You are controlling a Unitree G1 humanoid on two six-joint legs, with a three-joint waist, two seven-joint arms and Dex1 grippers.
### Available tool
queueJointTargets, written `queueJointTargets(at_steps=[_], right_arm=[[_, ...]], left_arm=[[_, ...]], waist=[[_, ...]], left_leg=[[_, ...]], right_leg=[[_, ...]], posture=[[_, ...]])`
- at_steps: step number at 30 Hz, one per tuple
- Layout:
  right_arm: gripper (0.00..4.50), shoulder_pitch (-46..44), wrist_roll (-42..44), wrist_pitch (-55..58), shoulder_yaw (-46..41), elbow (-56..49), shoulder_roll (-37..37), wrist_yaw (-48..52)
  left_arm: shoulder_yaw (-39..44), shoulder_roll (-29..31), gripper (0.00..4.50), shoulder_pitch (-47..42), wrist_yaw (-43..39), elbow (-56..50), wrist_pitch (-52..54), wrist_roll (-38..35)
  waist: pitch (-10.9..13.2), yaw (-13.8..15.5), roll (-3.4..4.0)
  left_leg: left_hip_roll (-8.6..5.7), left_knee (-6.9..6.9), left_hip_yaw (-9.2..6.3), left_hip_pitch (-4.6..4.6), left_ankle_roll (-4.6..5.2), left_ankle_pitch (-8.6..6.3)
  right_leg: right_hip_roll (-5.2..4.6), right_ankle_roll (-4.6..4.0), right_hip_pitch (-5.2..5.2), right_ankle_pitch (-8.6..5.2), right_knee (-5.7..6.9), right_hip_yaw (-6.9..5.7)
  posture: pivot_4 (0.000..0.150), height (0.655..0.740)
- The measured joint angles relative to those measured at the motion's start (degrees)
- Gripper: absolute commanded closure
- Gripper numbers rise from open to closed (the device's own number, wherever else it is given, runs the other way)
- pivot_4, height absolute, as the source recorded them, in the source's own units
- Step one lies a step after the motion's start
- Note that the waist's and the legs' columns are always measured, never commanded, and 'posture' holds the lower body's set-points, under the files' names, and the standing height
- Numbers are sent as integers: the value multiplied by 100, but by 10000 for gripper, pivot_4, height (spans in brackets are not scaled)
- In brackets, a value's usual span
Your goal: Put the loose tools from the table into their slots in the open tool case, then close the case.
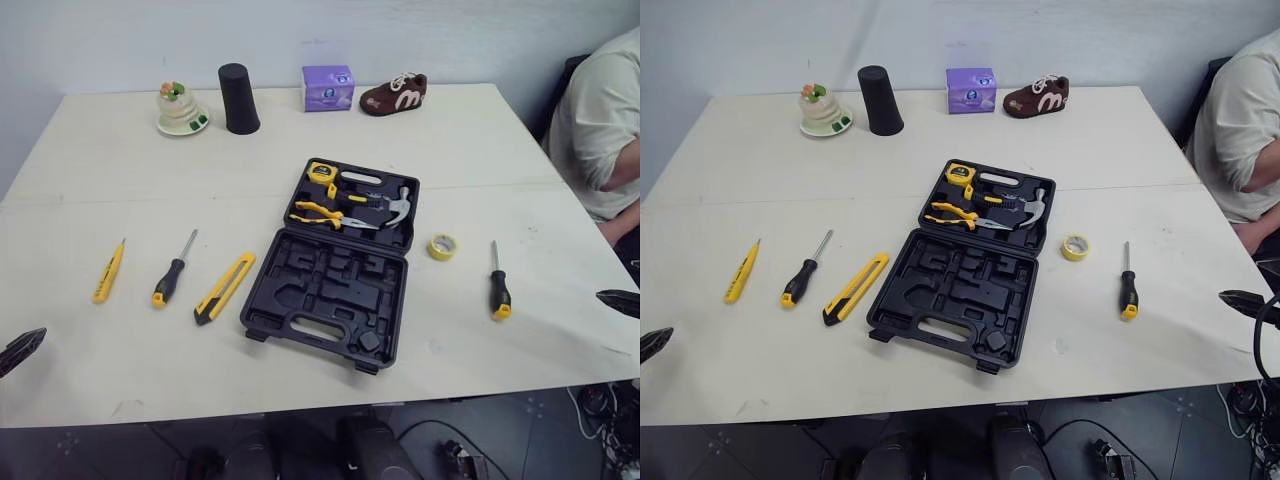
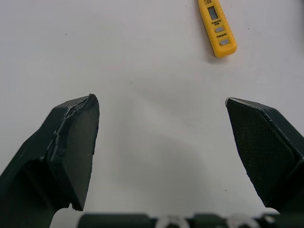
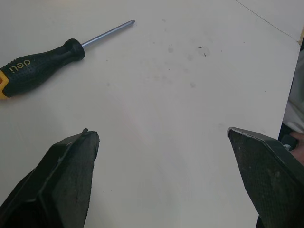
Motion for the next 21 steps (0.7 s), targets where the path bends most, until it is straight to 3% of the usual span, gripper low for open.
queueJointTargets(at_steps=[7, 18, 19, 21], right_arm=[[0, 131, -2, 102, 9, -243, 9, 12], [0, 469, -1, 99, -135, -658, 100, -258], [0, 546, -5, 67, -161, -696, 149, -297], [0, 669, -47, 37, -162, -708, 255, -343]], left_arm=[[-627, 2, 710, -237, 122, -198, -79, 257], [-855, 64, 710, -562, 113, 48, -195, 408], [-885, 76, 710, -612, 106, 67, -205, 427], [-952, 139, 710, -684, 80, 69, -260, 446]], waist=[[0, 34, 3], [0, 28, 3], [11, 31, 19], [19, -32, 36]], left_leg=[[-1, 1, 0, 1, -5, 3], [2, 2, 10, 4, -6, 3], [-35, -11, -44, -24, 5, 5], [-85, -72, -217, 3, 38, 37]], right_leg=[[0, 1, 1, 1, 3, 1], [6, 3, -2, 1, 6, -1], [-9, 6, 51, 2, -22, -56], [-88, 10, 200, -4, -103, -241]], posture=[[1500, 7304], [1500, 7304], [1500, 7304], [1500, 7296]])
